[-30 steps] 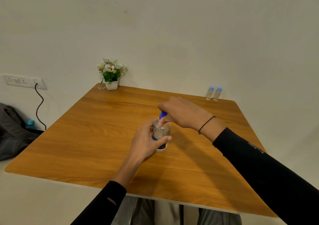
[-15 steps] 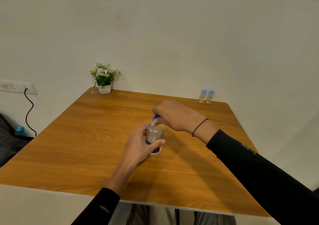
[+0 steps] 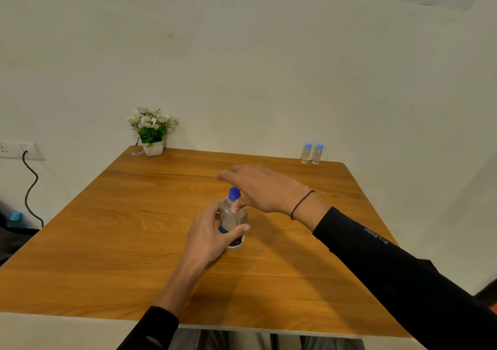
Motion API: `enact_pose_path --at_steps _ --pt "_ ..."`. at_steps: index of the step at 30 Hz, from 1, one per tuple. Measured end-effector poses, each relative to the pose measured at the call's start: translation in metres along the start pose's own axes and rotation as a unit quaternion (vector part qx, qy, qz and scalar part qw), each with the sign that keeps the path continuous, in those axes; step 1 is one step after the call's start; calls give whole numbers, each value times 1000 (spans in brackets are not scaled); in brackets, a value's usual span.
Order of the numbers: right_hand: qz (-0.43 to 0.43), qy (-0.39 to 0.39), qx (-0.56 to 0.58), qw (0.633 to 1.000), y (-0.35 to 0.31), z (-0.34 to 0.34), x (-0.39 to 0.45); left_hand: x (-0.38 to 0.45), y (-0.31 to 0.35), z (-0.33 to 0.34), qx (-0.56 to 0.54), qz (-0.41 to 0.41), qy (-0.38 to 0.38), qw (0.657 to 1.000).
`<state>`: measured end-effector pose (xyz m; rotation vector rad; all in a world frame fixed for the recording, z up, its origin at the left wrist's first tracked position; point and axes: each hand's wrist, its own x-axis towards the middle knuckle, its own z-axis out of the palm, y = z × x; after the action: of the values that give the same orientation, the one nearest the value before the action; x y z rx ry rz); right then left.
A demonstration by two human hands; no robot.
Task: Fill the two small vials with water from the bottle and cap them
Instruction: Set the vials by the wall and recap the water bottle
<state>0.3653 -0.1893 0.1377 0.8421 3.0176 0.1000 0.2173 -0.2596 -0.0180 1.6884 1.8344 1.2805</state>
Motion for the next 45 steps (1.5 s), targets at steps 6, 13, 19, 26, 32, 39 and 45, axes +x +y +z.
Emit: enact_pose_path --at_steps 6,13,19,26,32,39,45 --pt "17 -2 -33 999 0 2 3 0 0 -1 -8 8 -1 1000" --pt "-30 -4 44 999 5 -2 -1 -1 2 0 -11 2 -2 1000" --pt "16 -2 -37 999 7 3 3 0 -1 -1 -19 11 -8 1000" --pt "4 -5 10 1000 5 2 3 1 -3 2 -24 5 -5 1000" --pt "-11 -15 33 999 8 -1 6 3 -7 3 -24 7 -10 1000" --pt "38 15 -49 998 6 4 6 5 -8 3 -33 14 -15 999" --pt "83 95 112 986 23 17 -8 10 -8 0 -40 14 -7 999"
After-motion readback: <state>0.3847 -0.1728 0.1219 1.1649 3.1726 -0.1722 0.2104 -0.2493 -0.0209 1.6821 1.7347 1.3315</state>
